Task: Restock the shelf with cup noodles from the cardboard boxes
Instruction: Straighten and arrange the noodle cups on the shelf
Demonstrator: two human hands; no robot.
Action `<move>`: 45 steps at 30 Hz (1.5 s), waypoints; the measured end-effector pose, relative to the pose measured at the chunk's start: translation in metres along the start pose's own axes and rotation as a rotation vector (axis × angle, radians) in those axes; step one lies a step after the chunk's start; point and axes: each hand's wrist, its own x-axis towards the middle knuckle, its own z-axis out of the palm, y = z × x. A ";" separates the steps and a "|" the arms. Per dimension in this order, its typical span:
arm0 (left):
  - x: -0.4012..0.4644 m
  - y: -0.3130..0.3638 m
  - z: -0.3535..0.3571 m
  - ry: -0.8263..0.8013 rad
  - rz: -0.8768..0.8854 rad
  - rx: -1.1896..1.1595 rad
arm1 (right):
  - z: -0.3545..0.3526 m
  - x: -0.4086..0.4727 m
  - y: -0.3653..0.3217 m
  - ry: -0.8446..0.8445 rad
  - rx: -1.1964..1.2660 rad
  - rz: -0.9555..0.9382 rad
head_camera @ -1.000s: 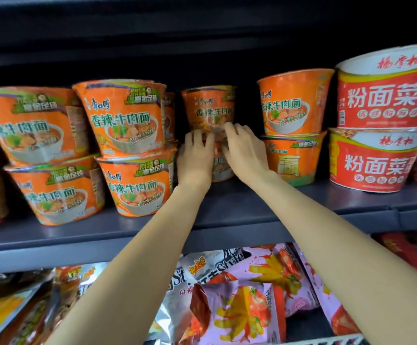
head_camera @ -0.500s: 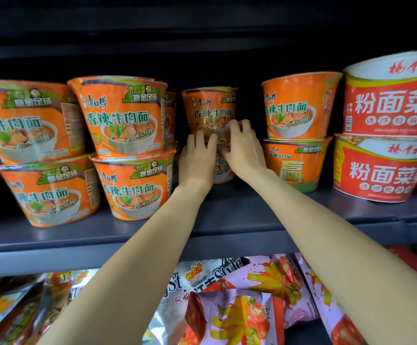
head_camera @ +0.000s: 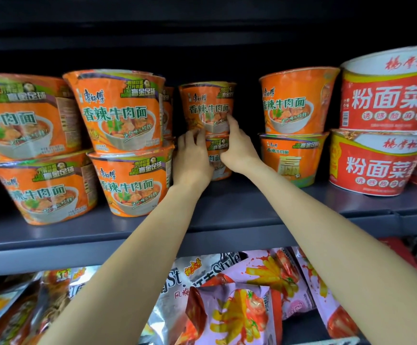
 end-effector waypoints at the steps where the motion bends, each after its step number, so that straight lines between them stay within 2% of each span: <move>1: -0.001 0.000 0.000 -0.008 -0.004 0.009 | 0.001 -0.001 0.000 -0.008 -0.017 -0.004; 6: 0.000 0.001 0.000 -0.012 -0.009 0.006 | -0.003 -0.006 -0.005 -0.033 -0.080 -0.005; 10: -0.002 -0.001 -0.002 0.143 0.078 -0.078 | -0.021 -0.023 -0.015 -0.005 -0.031 -0.094; 12: -0.003 0.002 -0.004 0.285 0.241 -0.098 | -0.039 -0.046 -0.018 0.170 -0.031 -0.208; 14: -0.005 0.011 -0.010 0.375 0.405 -0.131 | -0.063 -0.075 -0.012 0.435 -0.074 -0.299; 15: -0.006 0.017 -0.013 0.354 0.466 -0.162 | -0.073 -0.088 -0.004 0.553 -0.112 -0.312; 17: -0.011 0.036 -0.016 0.171 0.478 -0.281 | -0.093 -0.108 0.015 0.660 -0.177 -0.230; 18: -0.014 0.047 -0.015 0.046 0.417 -0.356 | -0.101 -0.112 0.025 0.631 -0.196 -0.143; 20: -0.016 0.072 -0.011 -0.170 0.190 -0.546 | -0.112 -0.113 0.038 0.453 -0.203 0.064; 22: -0.015 0.094 -0.009 -0.327 -0.041 -0.777 | -0.117 -0.110 0.041 0.256 -0.009 0.212; 24: -0.014 0.111 -0.009 -0.382 -0.187 -0.973 | -0.118 -0.105 0.040 0.140 0.262 0.269; 26: -0.015 0.119 -0.009 -0.383 -0.272 -1.114 | -0.119 -0.106 0.041 0.096 0.364 0.281; 30: -0.028 0.111 -0.019 -0.311 -0.272 -1.151 | -0.115 -0.126 0.033 0.021 0.339 0.193; 32: -0.035 0.101 -0.022 -0.254 -0.284 -1.151 | -0.114 -0.129 0.031 0.121 0.238 0.139; 34: -0.039 0.092 -0.023 -0.222 -0.321 -1.133 | -0.118 -0.118 0.038 0.264 0.143 0.199; 35: -0.039 0.089 -0.023 -0.222 -0.336 -1.127 | -0.119 -0.110 0.042 0.268 0.119 0.265; 37: -0.037 0.089 -0.022 -0.238 -0.320 -1.113 | -0.122 -0.095 0.050 0.166 0.134 0.383; 39: -0.035 0.097 -0.020 -0.285 -0.290 -1.124 | -0.124 -0.085 0.053 0.047 0.199 0.404; 42: -0.037 0.107 -0.016 -0.309 -0.228 -1.108 | -0.126 -0.089 0.048 -0.036 0.249 0.358; 45: -0.041 0.093 -0.017 -0.255 -0.228 -1.096 | -0.119 -0.114 0.037 -0.085 0.310 0.192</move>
